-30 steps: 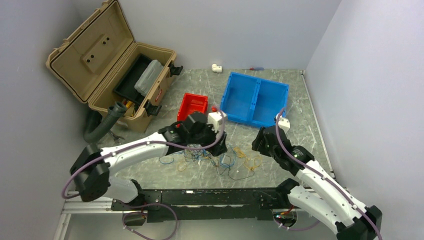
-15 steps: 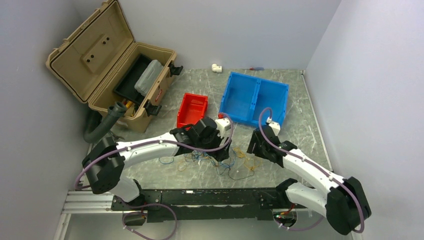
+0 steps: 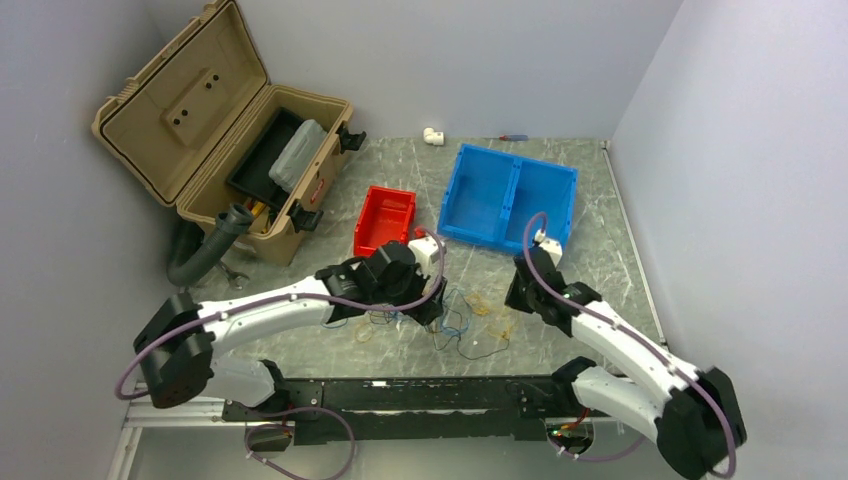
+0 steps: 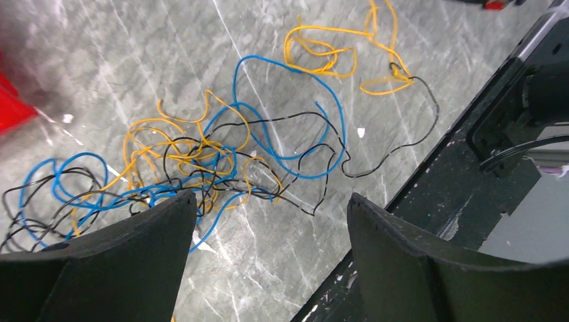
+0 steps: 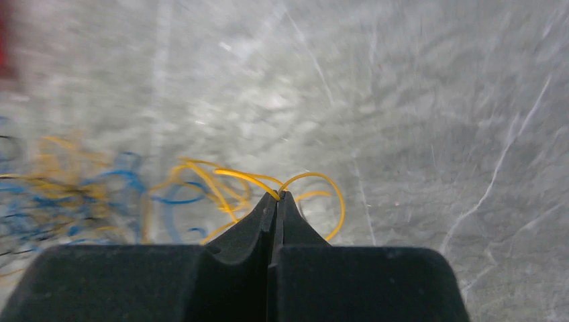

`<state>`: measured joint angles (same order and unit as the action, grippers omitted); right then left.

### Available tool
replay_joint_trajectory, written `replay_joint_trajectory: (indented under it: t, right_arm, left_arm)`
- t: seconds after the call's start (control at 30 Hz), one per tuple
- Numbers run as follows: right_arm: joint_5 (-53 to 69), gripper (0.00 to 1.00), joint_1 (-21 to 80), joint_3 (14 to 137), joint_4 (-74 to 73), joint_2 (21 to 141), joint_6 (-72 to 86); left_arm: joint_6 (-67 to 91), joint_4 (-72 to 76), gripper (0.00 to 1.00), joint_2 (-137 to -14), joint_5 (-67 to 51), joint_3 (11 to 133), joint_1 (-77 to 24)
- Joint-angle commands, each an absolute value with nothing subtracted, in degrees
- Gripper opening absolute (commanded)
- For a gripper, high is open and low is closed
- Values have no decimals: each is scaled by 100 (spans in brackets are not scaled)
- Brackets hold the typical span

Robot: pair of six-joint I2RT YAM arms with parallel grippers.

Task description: Untangle the cables

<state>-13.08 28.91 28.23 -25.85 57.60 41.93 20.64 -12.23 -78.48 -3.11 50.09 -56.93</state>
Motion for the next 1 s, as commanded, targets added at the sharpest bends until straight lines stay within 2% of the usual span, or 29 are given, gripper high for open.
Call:
replay_joint_trajectory:
  t: [0.0, 0.2, 0.53, 0.77, 0.97]
  right_arm:
    - [-1371, 0, 2878, 3820, -2984, 4640, 3731]
    - [-986, 0, 2874, 4911, -2938, 3709, 3020]
    - [-1117, 0, 2874, 6848, -3153, 4390, 2565]
    - [-1031, 0, 2873, 7929, -3033, 5080, 2586]
    - [-938, 0, 2870, 8139, -2942, 5273, 2871]
  left_arm:
    - [1986, -1440, 85, -7197, -18, 5065, -5695]
    - [1831, -1459, 86, -6570, -18, 4943, -5695]
    - [1668, -1169, 87, -6295, -74, 4852, -5695]
    - [1632, -417, 91, -6839, -249, 4875, -5695]
    - [1786, 477, 96, -7977, -415, 5349, -5695]
